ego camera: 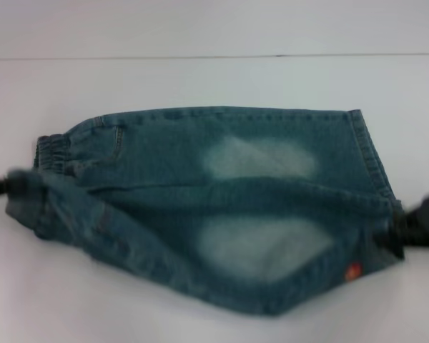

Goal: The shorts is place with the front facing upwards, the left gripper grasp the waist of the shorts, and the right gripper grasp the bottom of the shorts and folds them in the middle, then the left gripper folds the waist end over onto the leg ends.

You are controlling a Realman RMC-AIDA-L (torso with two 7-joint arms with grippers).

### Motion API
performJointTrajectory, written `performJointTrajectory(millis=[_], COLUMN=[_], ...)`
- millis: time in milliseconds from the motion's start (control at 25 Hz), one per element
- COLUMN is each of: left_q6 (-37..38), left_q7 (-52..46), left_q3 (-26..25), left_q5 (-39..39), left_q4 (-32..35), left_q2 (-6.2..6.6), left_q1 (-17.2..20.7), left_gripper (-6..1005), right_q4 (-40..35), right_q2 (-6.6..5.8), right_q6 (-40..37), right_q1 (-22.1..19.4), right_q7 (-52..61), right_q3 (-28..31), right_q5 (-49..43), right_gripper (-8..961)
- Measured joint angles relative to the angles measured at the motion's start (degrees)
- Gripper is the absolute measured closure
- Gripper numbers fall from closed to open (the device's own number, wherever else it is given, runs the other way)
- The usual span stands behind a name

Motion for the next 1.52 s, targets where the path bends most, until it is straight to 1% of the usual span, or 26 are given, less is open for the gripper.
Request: performJointTrajectory(millis=[40, 120, 200, 280, 320, 360, 440, 480, 520, 640, 720, 800, 840, 880, 960, 1040, 1200, 1400, 1520], left_q6=[-0.50, -1.93, -5.11, -9.33, -9.33, -12.32, -14.22, -15.35, -16.48, -19.68, -21.63, -23.21, -23.21, -24.57, -25.78, -27.51, -29.90, -35.58, -38.61], left_q7=[-0.37, -0.82, -1.68, -2.40, -2.40, -2.45, -2.31, -2.18, -2.05, -1.34, -0.54, 0.42, 0.42, 1.48, 2.15, 2.77, 3.14, 3.32, 3.35], left_q3=[-1.25, -2.88, -3.69, -3.85, -3.85, -3.76, -3.66, -3.61, -3.48, -3.09, -3.02, -3.01, -3.01, -2.96, -2.88, -1.74, 0.89, 3.35, 5.39], left_q5=[-1.63, -3.62, -4.99, -6.14, -6.14, -6.93, -7.16, -7.20, -7.24, -7.34, -7.41, -7.60, -7.60, -7.80, -7.92, -7.98, -7.99, -7.99, -7.99], left_q4=[-1.08, -2.52, -3.83, -5.13, -5.13, -6.30, -7.16, -7.71, -8.06, -8.55, -8.62, -8.63, -8.63, -8.65, -8.65, -8.46, -8.35, -8.17, -8.16], left_q2=[0.40, 0.74, 0.80, 0.58, 0.58, 0.19, -0.16, -0.40, -0.67, -1.68, -2.43, -3.14, -3.14, -3.87, -4.43, -4.86, -5.09, -5.98, -6.17], left_q1=[-0.01, 0.10, 0.34, 0.59, 0.59, 0.68, 0.57, 0.45, 0.34, 0.10, -0.07, -0.30, -0.30, -0.57, -0.88, -1.28, -1.89, -3.10, -3.51], left_gripper=[952, 951, 951, 951, 950, 950, 950, 950, 950, 949, 949, 948, 948, 948, 948, 947, 947, 946, 945], right_q4=[0.68, 2.23, 3.64, 6.20, 8.07, 9.87, 12.49, 13.40, 13.40, 13.29, 13.65, 14.68, 15.06, 15.26, 15.35, 15.35, 15.21, 15.21, 15.40], right_q2=[-0.13, -0.08, 0.53, 1.17, 1.24, 1.35, 1.80, 2.95, 2.95, 5.07, 6.24, 6.87, 7.12, 7.37, 7.68, 7.81, 8.00, 8.19, 8.24], right_q6=[0.89, 5.04, 9.64, 14.05, 16.11, 17.94, 21.46, 25.53, 25.53, 32.45, 36.57, 39.30, 40.21, 41.14, 42.43, 43.88, 47.00, 51.21, 53.34], right_q1=[-0.58, -2.01, -3.61, -4.97, -5.45, -5.88, -6.24, -6.31, -6.31, -5.88, -5.33, -4.73, -4.45, -4.13, -3.50, -2.65, -0.95, 0.59, 1.27], right_q7=[-0.95, -3.41, -6.62, -10.86, -13.07, -15.33, -18.99, -22.15, -22.15, -27.00, -30.34, -33.00, -34.06, -34.91, -35.53, -35.71, -35.89, -36.07, -35.78], right_q3=[1.72, 4.26, 5.95, 7.09, 7.48, 7.82, 8.21, 8.27, 8.27, 8.28, 8.31, 8.32, 8.30, 8.21, 8.03, 7.93, 7.74, 6.94, 5.77], right_q5=[1.91, 6.54, 11.04, 16.43, 19.55, 22.25, 26.90, 29.60, 29.60, 30.89, 31.97, 33.64, 34.51, 35.30, 36.08, 36.31, 36.33, 36.10, 36.06], right_gripper=[911, 909, 907, 905, 904, 903, 902, 901, 900, 897, 895, 894, 893, 892, 890, 888, 885, 880, 877])
